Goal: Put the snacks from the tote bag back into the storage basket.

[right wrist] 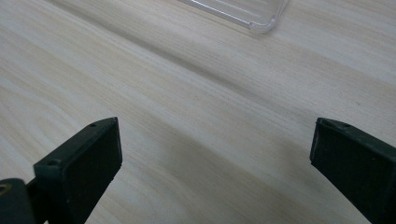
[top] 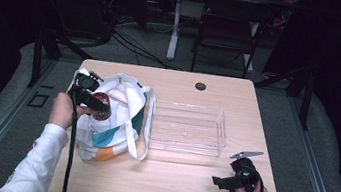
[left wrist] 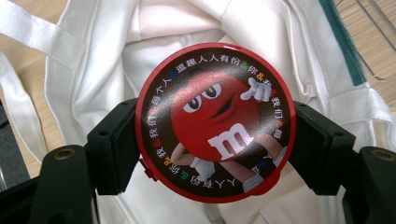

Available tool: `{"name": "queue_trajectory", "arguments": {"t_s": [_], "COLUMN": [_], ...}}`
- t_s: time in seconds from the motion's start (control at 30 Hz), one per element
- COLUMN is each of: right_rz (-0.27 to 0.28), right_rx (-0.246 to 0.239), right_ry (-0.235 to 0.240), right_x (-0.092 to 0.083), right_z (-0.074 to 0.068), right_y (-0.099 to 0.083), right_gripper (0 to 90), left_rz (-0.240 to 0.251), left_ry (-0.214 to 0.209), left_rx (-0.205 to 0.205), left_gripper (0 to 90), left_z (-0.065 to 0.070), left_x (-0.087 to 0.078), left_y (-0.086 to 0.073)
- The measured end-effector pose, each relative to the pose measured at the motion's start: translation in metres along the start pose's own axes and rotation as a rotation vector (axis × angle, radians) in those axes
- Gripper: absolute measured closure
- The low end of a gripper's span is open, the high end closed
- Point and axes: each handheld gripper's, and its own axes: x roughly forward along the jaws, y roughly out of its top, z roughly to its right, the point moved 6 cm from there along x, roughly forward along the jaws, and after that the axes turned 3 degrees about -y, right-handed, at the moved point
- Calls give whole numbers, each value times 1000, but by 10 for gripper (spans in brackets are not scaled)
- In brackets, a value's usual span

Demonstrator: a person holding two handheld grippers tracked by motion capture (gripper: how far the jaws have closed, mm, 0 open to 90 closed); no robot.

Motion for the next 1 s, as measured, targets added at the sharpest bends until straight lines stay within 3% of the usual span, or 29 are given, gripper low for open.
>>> {"name": "queue_trajectory", "arguments": {"t_s": [1.0], "right_rz": [9], "right_rx": [6], "right_ry": [9], "right_x": [0], "right_z": [0], "right_y": [0], "right_gripper": [19], "left_rz": [15], "left_ry": [-11], "left_rx": [48], "left_gripper": [260], "left_z": [15], "left_x": [-18], "left_y": [24]}}
